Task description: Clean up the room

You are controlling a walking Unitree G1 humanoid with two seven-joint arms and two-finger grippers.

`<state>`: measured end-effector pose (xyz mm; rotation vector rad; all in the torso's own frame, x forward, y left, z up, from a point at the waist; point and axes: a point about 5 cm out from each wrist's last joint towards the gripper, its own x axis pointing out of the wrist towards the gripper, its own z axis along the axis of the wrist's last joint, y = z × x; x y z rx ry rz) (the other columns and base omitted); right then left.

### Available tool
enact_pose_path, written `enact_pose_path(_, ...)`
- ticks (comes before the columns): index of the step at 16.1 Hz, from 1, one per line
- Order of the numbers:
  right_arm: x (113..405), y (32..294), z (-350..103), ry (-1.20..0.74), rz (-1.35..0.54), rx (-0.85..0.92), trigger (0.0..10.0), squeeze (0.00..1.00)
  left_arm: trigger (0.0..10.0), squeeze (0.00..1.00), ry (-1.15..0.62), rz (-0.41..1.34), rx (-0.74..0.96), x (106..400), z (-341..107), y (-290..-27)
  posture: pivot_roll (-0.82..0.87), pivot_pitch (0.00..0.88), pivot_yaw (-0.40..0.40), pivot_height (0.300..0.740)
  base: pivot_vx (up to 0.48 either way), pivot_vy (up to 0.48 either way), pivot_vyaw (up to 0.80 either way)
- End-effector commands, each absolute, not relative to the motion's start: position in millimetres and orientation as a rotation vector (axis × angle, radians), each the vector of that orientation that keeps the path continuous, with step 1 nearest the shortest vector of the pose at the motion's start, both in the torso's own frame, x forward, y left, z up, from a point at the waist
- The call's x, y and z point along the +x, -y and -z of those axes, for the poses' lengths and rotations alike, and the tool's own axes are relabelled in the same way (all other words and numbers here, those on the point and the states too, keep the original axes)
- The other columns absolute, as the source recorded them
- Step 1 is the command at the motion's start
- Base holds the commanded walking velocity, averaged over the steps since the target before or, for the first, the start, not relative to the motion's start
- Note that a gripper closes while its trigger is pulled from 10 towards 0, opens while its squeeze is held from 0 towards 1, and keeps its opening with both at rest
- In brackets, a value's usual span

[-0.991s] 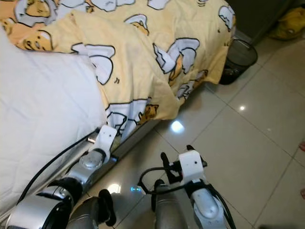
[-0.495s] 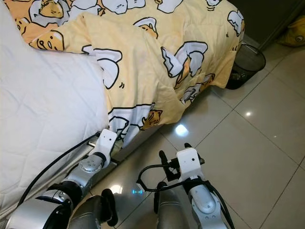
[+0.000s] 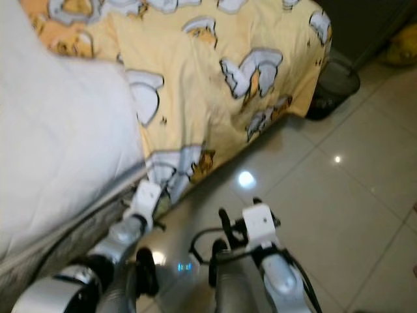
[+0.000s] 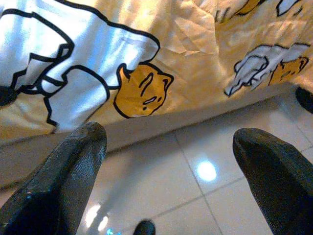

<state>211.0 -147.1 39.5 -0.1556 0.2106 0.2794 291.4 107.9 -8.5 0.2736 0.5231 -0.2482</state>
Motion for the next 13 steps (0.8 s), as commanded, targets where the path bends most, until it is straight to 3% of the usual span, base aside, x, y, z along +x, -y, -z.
enact_pose_path(1,202.8,149.3,-31.2,-0.247,-0.287,-0.155,10.0,0.0,10.0,0.0,-0.586,0.285,0.276,276.7,22.2,-103.0,-0.32,0.256,-0.021,0.74,-0.345,0.0,0.0)
enact_pose_path(6,200.2,151.3,-29.6,-0.26,-0.296,-0.16,10.0,0.0,10.0,0.0,-0.615,0.626,0.336,234.1,41.3,-44.2,-0.34,0.264,-0.022,0.74,0.0,0.0,0.0)
enact_pose_path(11,196.9,149.9,-27.2,-0.272,-0.315,-0.162,10.0,0.0,10.0,0.0,-0.716,0.83,0.275,201.4,52.7,-16.3,-0.34,0.269,-0.022,0.74,0.0,0.0,0.0)
enact_pose_path(13,195.7,148.6,-25.7,-0.279,-0.328,-0.161,10.0,0.0,10.0,0.0,-0.792,0.917,0.179,182.3,58.2,-5.1,-0.34,0.269,-0.021,0.74,0.0,0.0,0.0)
